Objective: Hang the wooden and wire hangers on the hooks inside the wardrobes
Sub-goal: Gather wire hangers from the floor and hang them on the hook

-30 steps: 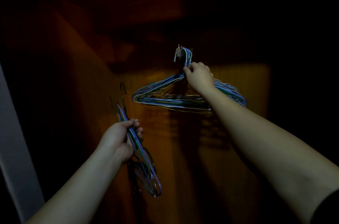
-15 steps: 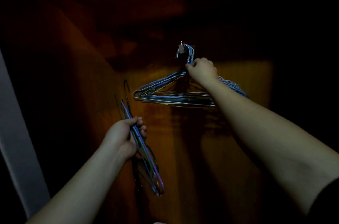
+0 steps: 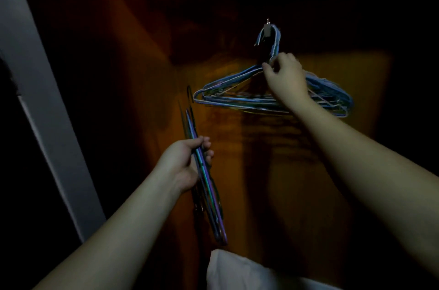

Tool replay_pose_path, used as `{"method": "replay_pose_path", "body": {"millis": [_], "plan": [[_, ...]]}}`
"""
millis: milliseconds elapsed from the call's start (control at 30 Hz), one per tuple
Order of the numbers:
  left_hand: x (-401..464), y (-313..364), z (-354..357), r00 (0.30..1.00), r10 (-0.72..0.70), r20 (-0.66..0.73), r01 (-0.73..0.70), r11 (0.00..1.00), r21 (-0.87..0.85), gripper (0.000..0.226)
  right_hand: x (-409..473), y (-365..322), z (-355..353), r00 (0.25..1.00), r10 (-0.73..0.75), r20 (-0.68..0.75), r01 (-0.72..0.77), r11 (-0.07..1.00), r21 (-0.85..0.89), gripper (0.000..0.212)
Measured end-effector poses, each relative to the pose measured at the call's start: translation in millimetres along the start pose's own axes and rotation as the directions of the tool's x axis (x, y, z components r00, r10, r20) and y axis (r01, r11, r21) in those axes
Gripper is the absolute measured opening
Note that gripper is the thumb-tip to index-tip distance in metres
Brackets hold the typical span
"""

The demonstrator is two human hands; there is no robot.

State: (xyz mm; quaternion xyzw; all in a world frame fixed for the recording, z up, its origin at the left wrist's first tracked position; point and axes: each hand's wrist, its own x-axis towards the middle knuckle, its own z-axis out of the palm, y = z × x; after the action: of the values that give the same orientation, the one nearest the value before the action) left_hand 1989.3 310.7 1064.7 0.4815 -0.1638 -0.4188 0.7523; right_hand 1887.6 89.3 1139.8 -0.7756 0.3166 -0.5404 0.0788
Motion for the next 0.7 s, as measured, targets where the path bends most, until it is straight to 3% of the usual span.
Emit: {"method": "replay_pose_path", "body": {"millis": [67, 167, 267, 400, 500, 700], "plan": [[-4, -5, -13, 0.999, -0.025, 0.024, 0.024, 0.999, 0.022, 0.020, -38, -10, 9, 0.986, -0.024, 0.166, 0.000, 0.990, 0.144, 0.024], [-11, -17, -34, 0.995, -0.071, 0.074, 0.065, 0.995, 0.073, 0.018, -104, -19, 27, 0.894, -0.030, 0.447, -0.085, 0.968, 0.236, 0.017], [-20, -32, -52, 0.987, -0.110, 0.117, 0.094, 0.987, 0.131, 0.017, -162, -23, 45, 0.817, 0.022, 0.576, -0.255, 0.910, 0.327, 0.019], [-31, -52, -71, 0.974, -0.169, 0.153, 0.138, 0.971, 0.194, 0.016, -207, -29, 63, 0.795, 0.051, 0.604, -0.349, 0.853, 0.388, 0.020], [-37, -62, -82, 0.963, -0.203, 0.177, 0.163, 0.962, 0.218, 0.017, -217, -32, 67, 0.812, 0.017, 0.583, -0.326, 0.842, 0.429, 0.022], [-43, -70, -101, 0.937, -0.264, 0.230, 0.209, 0.949, 0.237, 0.020, -227, -33, 65, 0.776, -0.037, 0.629, -0.234, 0.910, 0.343, 0.017]]}}
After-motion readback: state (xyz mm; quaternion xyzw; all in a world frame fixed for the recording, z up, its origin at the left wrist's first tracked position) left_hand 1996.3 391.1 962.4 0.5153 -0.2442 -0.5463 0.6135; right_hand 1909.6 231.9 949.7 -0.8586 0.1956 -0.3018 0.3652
